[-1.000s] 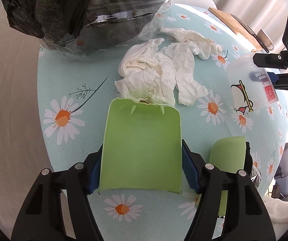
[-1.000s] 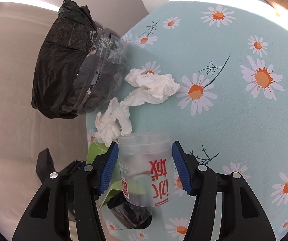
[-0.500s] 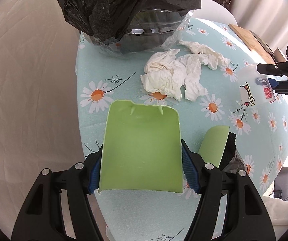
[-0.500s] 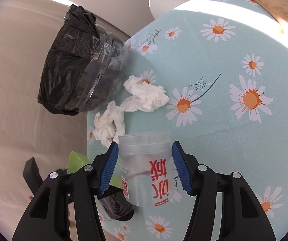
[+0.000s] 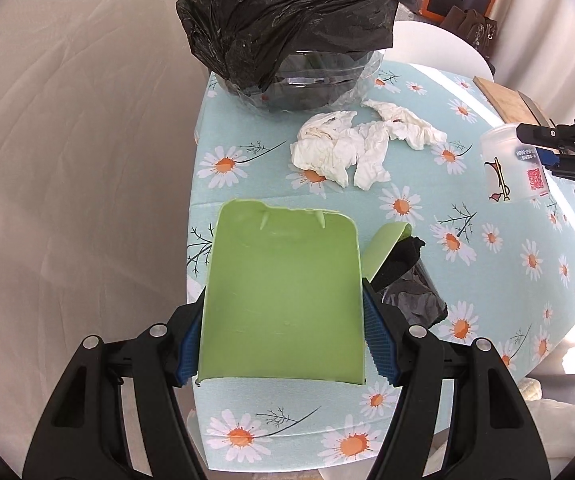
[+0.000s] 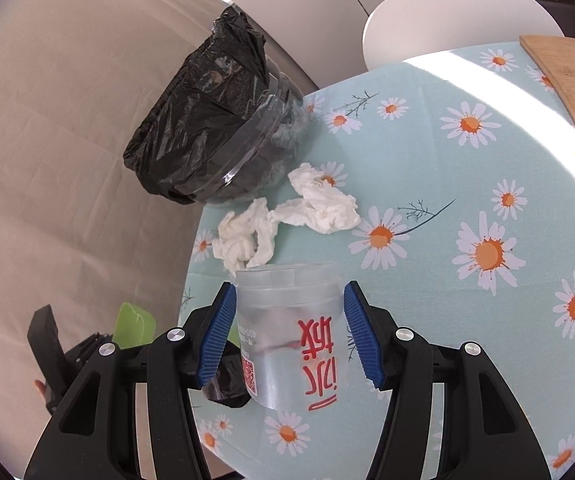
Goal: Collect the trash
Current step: 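Lift the clear cup and green box piece and carry both over the black bin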
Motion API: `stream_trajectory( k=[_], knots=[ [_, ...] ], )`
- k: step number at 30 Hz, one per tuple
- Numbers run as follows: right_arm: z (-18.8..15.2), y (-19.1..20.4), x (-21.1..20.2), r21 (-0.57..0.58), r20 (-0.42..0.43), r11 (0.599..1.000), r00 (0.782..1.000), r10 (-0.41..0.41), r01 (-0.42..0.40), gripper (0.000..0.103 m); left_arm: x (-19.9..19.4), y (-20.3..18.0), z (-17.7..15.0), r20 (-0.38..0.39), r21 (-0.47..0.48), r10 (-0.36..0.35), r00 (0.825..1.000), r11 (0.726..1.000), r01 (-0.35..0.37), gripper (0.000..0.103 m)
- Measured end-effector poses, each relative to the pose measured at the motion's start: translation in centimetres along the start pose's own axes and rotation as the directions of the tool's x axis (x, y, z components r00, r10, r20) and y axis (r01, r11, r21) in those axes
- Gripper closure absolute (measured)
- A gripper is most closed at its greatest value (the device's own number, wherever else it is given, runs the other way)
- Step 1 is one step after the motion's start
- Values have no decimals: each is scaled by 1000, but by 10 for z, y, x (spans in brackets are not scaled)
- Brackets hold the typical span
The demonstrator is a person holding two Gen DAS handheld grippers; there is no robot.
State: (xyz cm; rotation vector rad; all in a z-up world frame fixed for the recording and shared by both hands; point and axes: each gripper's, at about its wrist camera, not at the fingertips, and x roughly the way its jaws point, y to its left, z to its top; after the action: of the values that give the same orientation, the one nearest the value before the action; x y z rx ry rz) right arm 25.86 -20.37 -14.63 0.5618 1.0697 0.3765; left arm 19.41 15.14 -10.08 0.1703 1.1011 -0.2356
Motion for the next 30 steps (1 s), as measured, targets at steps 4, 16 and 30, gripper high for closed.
stream_trajectory(
  k=[4, 16, 30],
  knots=[
    [4, 5, -13, -44, 13, 999, 1000, 26, -25, 51, -9, -4, -10, -4, -42, 32, 999, 999, -32, 36],
    [28, 30, -47, -173, 81, 985, 997, -2, 16, 51, -20, 8, 7, 19, -96, 35, 999, 995, -33, 36],
    [108, 52, -92, -189, 205, 982, 978, 43, -4, 50, -27, 25, 99, 70, -40, 20, 997, 999, -17, 36]
  ],
)
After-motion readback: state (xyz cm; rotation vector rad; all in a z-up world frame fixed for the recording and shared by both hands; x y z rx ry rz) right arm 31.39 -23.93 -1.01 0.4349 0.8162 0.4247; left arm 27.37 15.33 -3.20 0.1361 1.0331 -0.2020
